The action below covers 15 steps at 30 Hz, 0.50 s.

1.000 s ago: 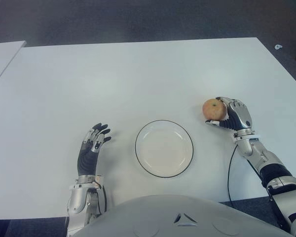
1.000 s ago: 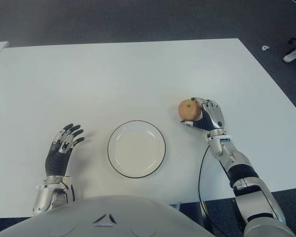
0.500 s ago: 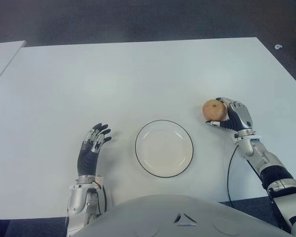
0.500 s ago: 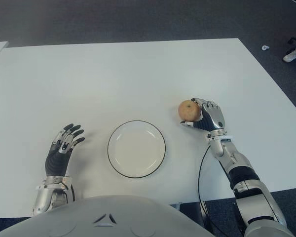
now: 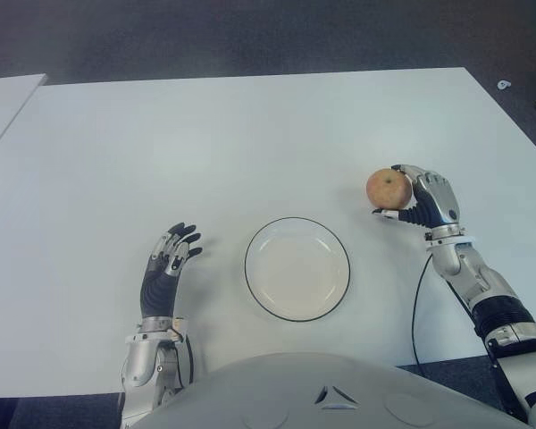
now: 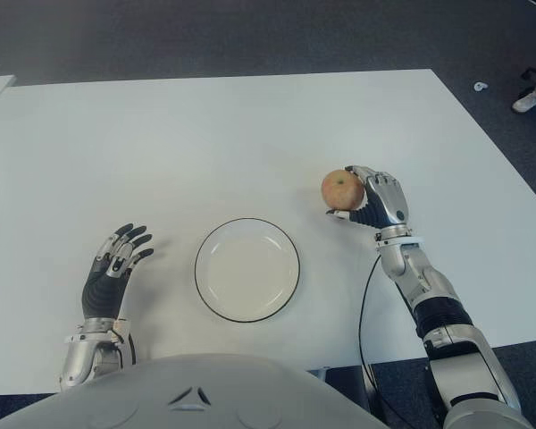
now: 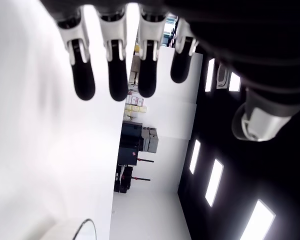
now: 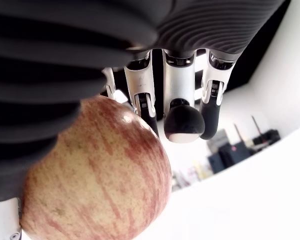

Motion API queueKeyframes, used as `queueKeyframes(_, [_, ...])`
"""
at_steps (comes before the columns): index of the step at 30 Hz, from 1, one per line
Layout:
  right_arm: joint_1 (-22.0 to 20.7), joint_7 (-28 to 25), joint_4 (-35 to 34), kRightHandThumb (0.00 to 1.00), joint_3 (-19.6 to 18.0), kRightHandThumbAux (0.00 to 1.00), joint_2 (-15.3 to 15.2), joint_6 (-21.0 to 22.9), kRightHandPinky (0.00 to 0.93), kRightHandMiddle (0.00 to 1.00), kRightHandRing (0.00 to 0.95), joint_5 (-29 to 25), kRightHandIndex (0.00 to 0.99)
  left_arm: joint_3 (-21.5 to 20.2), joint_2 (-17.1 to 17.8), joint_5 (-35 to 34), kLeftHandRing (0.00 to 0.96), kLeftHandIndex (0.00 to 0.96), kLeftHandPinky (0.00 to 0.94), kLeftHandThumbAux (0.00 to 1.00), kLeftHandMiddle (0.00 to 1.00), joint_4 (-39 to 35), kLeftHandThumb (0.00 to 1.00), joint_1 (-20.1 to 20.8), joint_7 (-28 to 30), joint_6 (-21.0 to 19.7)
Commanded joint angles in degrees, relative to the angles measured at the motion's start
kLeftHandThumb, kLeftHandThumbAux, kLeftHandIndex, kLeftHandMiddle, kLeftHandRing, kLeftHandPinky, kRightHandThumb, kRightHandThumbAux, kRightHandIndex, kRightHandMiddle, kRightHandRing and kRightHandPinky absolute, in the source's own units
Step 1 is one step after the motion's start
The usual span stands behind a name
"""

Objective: Put the apples into the plate.

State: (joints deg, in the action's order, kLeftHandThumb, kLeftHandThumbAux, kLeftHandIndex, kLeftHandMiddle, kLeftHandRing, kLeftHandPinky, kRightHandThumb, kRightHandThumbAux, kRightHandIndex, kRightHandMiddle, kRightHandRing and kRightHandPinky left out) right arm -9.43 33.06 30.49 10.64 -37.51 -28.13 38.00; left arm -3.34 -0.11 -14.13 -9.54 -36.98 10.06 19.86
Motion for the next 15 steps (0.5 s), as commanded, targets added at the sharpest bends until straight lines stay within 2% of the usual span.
queueKeyframes(1, [2.3, -2.7, -6.5, 0.303, -2.7, 0.833, -1.0, 0.2, 0.842, 0.89, 0.866, -1.9, 0.808, 0.1, -0.1, -0.1, 0.267, 0.194, 0.303, 0.473, 0.235, 0.5, 0.259, -0.2, 0.6, 0.0])
queueKeyframes(6, [4.3, -5.6, -14.3, 0.315, -4.9, 0.825, 0.0, 0.2, 0.844, 0.889, 0.865, -3.2, 0.802, 0.2, -0.3, 0.1, 0.269, 0.192, 0.311, 0.478, 0.234, 0.6, 0.264, -0.1, 0.4, 0.0])
queueKeyframes(15, [5.2, -7.5, -18.2, 0.325, -6.5, 0.823, 1.1, -0.6, 0.847, 0.889, 0.863, -3.1, 0.806, 0.4, -0.4, 0.8, 0.269, 0.194, 0.304, 0.478, 0.235, 0.7, 0.266, -0.1, 0.2, 0.0])
